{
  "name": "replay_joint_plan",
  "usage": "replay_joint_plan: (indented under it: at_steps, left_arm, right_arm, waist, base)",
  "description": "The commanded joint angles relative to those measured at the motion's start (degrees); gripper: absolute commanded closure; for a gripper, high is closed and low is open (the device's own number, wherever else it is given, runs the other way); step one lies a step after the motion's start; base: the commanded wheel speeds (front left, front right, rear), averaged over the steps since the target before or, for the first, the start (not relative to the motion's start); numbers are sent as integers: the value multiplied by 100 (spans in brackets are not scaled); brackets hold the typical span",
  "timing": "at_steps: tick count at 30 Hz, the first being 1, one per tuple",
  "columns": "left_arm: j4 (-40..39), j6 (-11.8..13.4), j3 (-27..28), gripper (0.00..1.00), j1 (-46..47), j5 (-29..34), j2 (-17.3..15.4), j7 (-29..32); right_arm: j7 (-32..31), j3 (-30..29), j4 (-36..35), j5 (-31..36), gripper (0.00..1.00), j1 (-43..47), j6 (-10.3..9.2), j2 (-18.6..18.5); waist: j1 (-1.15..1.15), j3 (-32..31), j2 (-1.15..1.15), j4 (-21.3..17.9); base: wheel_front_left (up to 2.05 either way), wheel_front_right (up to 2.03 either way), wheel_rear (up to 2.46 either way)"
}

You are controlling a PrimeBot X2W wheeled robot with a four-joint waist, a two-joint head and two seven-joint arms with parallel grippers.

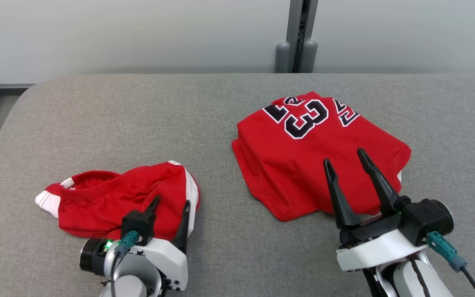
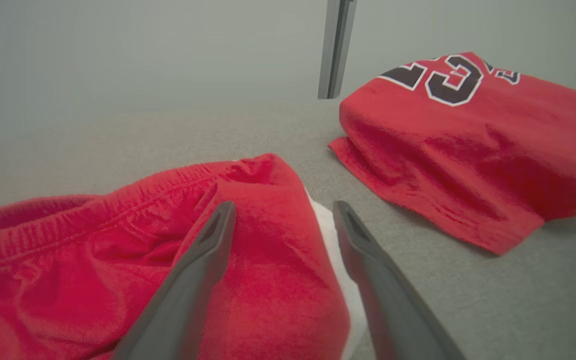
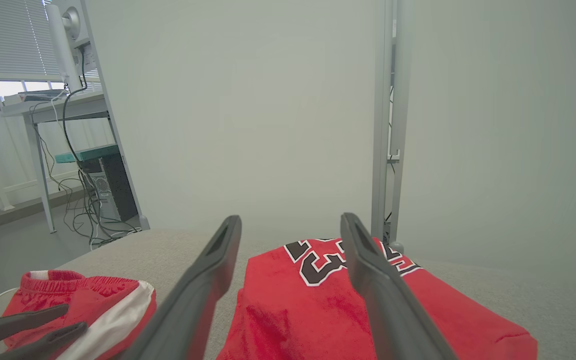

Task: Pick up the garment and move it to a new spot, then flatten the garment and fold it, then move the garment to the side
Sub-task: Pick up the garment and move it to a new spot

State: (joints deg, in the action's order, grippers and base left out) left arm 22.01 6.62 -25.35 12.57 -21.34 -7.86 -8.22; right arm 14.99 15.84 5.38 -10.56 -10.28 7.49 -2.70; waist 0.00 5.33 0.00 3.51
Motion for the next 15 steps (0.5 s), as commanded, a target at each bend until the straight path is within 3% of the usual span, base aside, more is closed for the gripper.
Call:
replay_joint_plan:
  at_steps: [1, 7, 15]
  left_arm:
    - [167, 101, -26, 0, 110, 108, -71, 148]
    - [984, 677, -220, 0, 515, 651, -201, 627]
    - [1806, 604, -190, 0, 782, 566, -157, 403]
  right_arm:
    - [36, 9, -4, -25, 0, -56, 1, -39]
    - [36, 60, -63, -70, 0, -139, 1, -39]
    - [36, 57, -90, -93, 0, -213, 1, -49]
  waist:
    - [0, 35, 0, -28]
    - [0, 176, 0, -162]
    - [0, 288, 0, -241]
  base:
    - [0, 0, 0]
    - [0, 0, 0]
    - [0, 0, 0]
